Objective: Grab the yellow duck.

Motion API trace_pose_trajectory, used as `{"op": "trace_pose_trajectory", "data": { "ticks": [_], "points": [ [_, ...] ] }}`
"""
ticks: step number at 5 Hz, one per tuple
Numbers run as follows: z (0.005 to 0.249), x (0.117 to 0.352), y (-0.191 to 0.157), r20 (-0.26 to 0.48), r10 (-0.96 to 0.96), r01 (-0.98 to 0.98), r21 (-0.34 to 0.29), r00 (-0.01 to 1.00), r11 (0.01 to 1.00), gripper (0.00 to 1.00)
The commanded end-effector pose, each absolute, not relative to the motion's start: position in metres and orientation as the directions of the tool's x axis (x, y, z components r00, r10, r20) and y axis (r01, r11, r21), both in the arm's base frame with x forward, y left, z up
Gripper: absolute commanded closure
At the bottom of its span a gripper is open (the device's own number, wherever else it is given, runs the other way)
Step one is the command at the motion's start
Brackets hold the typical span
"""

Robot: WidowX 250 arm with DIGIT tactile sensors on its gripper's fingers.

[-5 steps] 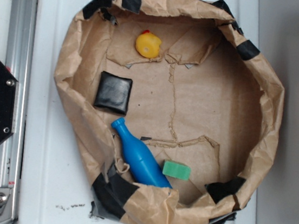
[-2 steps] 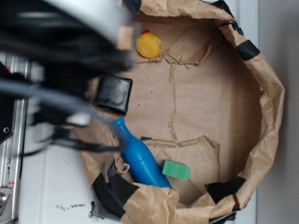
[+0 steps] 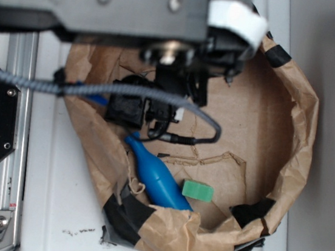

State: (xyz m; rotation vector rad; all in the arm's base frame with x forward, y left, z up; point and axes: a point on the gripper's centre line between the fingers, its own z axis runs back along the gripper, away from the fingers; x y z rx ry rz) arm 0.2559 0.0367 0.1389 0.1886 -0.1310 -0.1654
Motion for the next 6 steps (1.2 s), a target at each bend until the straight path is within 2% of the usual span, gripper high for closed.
{"op": "trace_pose_trajectory", "data": {
  "ticks": [1, 2, 3, 4, 5, 6],
  "points": [
    [0.152, 0.262, 0.036, 0.168, -0.183, 0.146, 0.214, 0.969, 0.966, 0.0],
    [0.111, 0.274, 0.035, 0.008, -0.359, 0.35, 0.199, 0.933, 0.915, 0.0],
    [0.083, 0.282, 0.041, -0.022, -0.53, 0.529, 0.127, 0.847, 0.839, 0.0],
    [0.069, 0.277, 0.036, -0.035, -0.663, 0.657, 0.174, 0.748, 0.733, 0.0],
    [0.086, 0.269, 0.055, 0.025, -0.71, 0.691, 0.208, 0.704, 0.692, 0.0],
    [0.076, 0.271, 0.084, -0.004, -0.688, 0.672, 0.216, 0.726, 0.708, 0.0]
  ]
}}
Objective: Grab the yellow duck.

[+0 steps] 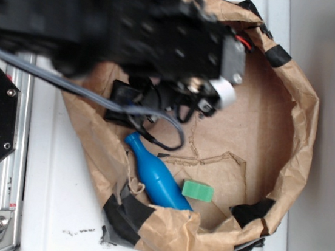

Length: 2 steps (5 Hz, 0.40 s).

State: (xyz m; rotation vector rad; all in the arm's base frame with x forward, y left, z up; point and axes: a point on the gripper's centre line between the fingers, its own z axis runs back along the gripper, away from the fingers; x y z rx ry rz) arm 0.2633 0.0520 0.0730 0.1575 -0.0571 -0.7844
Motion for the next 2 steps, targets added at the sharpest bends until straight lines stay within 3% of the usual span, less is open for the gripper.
{"op": "trace_pose_trajectory", "data": {
  "ticks": [1, 2],
  "points": [
    [0.0768, 0.2696, 0.0867, -0.014, -0.696, 0.681, 0.219, 0.718, 0.698, 0.0],
    [0.069, 0.2695, 0.0802, -0.056, -0.71, 0.701, 0.23, 0.702, 0.675, 0.0]
  ]
}}
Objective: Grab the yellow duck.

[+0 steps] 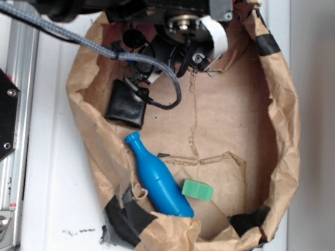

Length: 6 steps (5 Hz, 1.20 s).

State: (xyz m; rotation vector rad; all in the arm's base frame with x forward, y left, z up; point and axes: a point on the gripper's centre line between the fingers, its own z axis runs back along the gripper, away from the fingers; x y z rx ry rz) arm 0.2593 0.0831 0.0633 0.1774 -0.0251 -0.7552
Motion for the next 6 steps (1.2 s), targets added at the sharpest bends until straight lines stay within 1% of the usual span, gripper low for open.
{"op": "trace_pose_trajectory", "data": {
  "ticks": [1, 2, 3, 4, 5, 6],
  "points": [
    [0.071, 0.268, 0.076, -0.046, -0.723, 0.711, 0.238, 0.689, 0.662, 0.0],
    [0.067, 0.27, 0.074, -0.05, -0.717, 0.704, 0.249, 0.696, 0.666, 0.0],
    [0.065, 0.273, 0.074, -0.054, -0.716, 0.704, 0.247, 0.696, 0.666, 0.0],
    [0.062, 0.281, 0.087, -0.041, -0.709, 0.691, 0.272, 0.704, 0.67, 0.0],
    [0.056, 0.286, 0.086, -0.078, -0.729, 0.712, 0.308, 0.68, 0.631, 0.0],
    [0.052, 0.287, 0.08, -0.087, -0.738, 0.722, 0.313, 0.669, 0.618, 0.0]
  ]
}}
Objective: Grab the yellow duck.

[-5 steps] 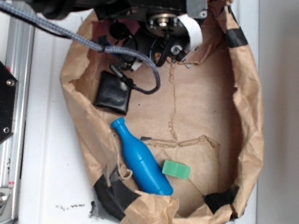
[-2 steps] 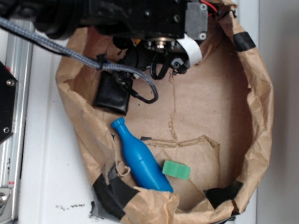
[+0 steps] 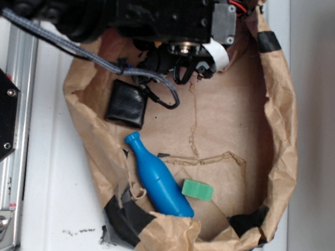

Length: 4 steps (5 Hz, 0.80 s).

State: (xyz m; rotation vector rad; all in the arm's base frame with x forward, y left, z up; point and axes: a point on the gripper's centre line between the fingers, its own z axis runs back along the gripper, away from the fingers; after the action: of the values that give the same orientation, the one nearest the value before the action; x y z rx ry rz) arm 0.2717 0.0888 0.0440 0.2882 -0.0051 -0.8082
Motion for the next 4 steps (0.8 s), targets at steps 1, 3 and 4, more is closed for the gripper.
{"op": "trace_pose_trajectory", "data": {
  "ticks": [1, 3, 4],
  "points": [
    [0.05, 0.288, 0.081, -0.084, -0.737, 0.721, 0.308, 0.671, 0.621, 0.0],
    [0.045, 0.291, 0.082, -0.09, -0.735, 0.723, 0.296, 0.672, 0.625, 0.0],
    [0.035, 0.279, 0.087, -0.13, -0.731, 0.735, 0.262, 0.669, 0.626, 0.0]
  ]
}}
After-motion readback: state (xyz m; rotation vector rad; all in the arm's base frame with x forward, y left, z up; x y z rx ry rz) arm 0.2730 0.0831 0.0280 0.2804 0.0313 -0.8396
